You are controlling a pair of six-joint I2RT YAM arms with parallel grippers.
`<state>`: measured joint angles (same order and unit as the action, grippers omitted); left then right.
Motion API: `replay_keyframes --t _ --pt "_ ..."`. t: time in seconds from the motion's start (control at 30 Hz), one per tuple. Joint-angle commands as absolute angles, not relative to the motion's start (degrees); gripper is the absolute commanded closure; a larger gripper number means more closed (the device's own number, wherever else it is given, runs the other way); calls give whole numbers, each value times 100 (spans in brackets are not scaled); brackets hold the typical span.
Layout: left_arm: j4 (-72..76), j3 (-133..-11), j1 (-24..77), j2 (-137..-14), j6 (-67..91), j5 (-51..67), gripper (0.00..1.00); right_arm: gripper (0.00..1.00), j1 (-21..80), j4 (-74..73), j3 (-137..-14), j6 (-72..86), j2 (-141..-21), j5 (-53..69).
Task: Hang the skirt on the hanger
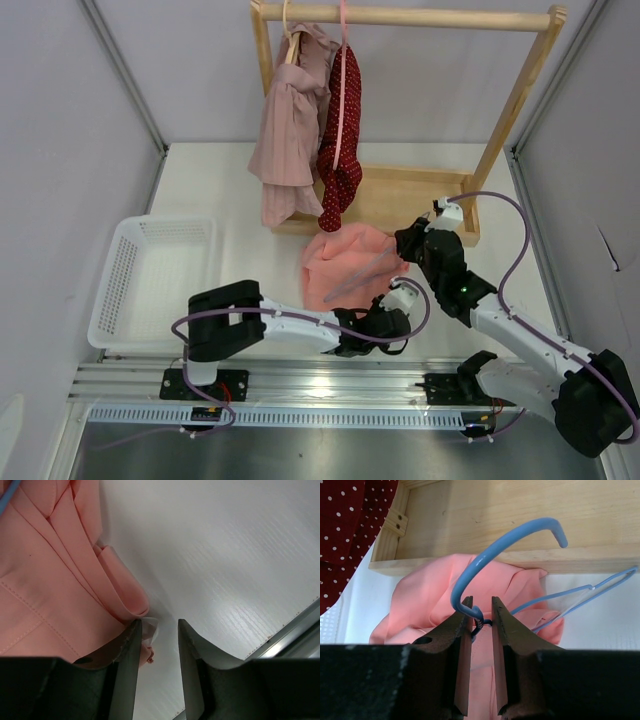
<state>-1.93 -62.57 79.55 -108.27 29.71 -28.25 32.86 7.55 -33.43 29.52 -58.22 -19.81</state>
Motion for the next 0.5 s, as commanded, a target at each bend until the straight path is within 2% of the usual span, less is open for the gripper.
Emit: replay_keyframes --t 0.0,0.33,0.47 --pt "-26 -6197 7901 -10933 3146 -2821 60 100 3199 501 -3454 2988 -5950 -2066" --pt "211 -6117 7857 -11109 3182 -2742 69 100 3190 519 -3472 2988 -5994 -2057" --pt "220 -6117 7849 -11110 3182 -2733 78 100 3190 510 -3472 2980 -5985 -2057"
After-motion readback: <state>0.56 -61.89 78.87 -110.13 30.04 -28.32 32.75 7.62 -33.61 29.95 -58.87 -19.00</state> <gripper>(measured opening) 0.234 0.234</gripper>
